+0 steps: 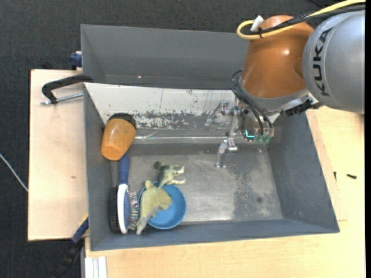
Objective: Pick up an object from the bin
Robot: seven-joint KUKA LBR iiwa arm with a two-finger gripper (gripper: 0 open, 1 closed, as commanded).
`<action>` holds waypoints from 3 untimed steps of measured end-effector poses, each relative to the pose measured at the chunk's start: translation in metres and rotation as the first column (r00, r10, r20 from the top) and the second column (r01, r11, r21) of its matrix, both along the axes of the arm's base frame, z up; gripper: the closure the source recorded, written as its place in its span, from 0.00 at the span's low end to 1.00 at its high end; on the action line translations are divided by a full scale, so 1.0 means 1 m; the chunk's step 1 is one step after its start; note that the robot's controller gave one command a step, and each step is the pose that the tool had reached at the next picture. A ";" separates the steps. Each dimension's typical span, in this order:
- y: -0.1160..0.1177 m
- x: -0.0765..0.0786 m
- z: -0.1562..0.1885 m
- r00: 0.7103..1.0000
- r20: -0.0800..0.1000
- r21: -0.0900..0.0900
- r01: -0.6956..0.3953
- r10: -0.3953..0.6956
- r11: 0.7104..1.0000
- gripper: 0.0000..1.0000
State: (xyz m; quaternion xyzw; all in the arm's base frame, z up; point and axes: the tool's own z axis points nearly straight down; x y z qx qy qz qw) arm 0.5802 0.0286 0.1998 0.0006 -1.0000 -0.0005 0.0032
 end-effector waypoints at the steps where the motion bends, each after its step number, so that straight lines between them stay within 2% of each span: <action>1: 0.040 0.000 -0.129 0.993 0.013 0.001 -0.116 0.116 0.993 0.00; 2: 0.096 -0.025 -0.122 0.997 0.007 0.001 0.072 -0.072 0.997 0.00; 3: 0.098 -0.005 -0.127 0.956 0.008 0.000 0.292 -0.292 0.956 0.00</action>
Offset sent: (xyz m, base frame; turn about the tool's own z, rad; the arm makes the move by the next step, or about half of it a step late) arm -0.0024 0.0379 -0.1298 -0.1158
